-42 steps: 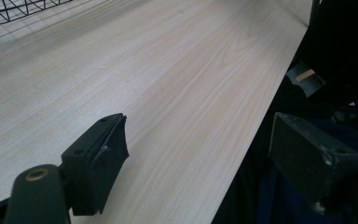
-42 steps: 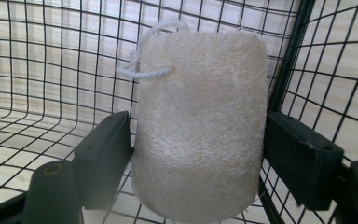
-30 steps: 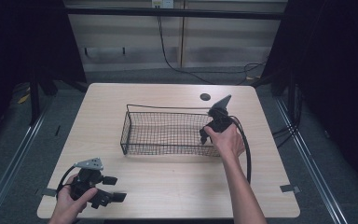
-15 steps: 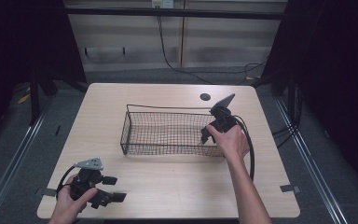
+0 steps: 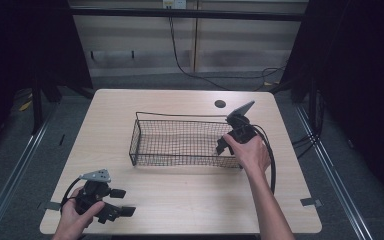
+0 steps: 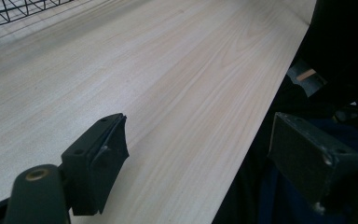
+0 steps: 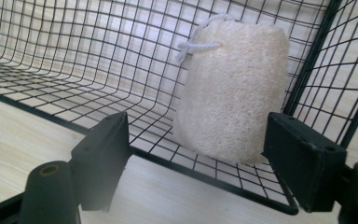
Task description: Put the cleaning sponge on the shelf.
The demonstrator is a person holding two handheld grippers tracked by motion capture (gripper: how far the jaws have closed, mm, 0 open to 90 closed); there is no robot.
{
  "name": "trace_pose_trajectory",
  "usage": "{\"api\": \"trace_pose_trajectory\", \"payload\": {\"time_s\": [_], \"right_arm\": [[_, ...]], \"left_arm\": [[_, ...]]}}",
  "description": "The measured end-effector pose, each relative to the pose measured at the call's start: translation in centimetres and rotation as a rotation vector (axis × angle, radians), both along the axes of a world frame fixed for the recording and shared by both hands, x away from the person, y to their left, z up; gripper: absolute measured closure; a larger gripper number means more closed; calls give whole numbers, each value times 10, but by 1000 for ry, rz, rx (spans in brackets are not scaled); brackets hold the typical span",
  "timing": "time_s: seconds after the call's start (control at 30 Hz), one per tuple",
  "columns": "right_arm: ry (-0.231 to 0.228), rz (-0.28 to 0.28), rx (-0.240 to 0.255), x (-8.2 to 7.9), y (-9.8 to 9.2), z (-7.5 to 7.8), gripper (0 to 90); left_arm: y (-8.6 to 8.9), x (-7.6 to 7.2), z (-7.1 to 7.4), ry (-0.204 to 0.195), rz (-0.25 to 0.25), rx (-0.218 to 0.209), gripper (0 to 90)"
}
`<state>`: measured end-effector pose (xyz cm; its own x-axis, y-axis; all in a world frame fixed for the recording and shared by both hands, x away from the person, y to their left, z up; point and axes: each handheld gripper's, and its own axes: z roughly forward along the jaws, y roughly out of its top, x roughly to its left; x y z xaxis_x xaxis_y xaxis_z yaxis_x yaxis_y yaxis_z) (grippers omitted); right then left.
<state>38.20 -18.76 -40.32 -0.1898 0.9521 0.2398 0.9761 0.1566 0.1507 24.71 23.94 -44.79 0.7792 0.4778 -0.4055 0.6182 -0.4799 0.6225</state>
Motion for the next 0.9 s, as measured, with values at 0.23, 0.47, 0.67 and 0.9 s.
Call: {"api": "trace_pose_trajectory", "payload": {"time_s": [0.23,0.47,0.67,0.9], "right_arm": [[-29,24,31,-6,0,5,228],[-62,63,47,-15,0,9,229],[-90,84,68,-23,-2,15,232],[-121,118,121,-35,-5,20,237]], "left_arm": [[0,0,0,0,1,1,188],[0,0,0,0,1,0,188],[0,0,-1,4,4,-3,188],[0,0,-1,4,5,-3,188]]}}
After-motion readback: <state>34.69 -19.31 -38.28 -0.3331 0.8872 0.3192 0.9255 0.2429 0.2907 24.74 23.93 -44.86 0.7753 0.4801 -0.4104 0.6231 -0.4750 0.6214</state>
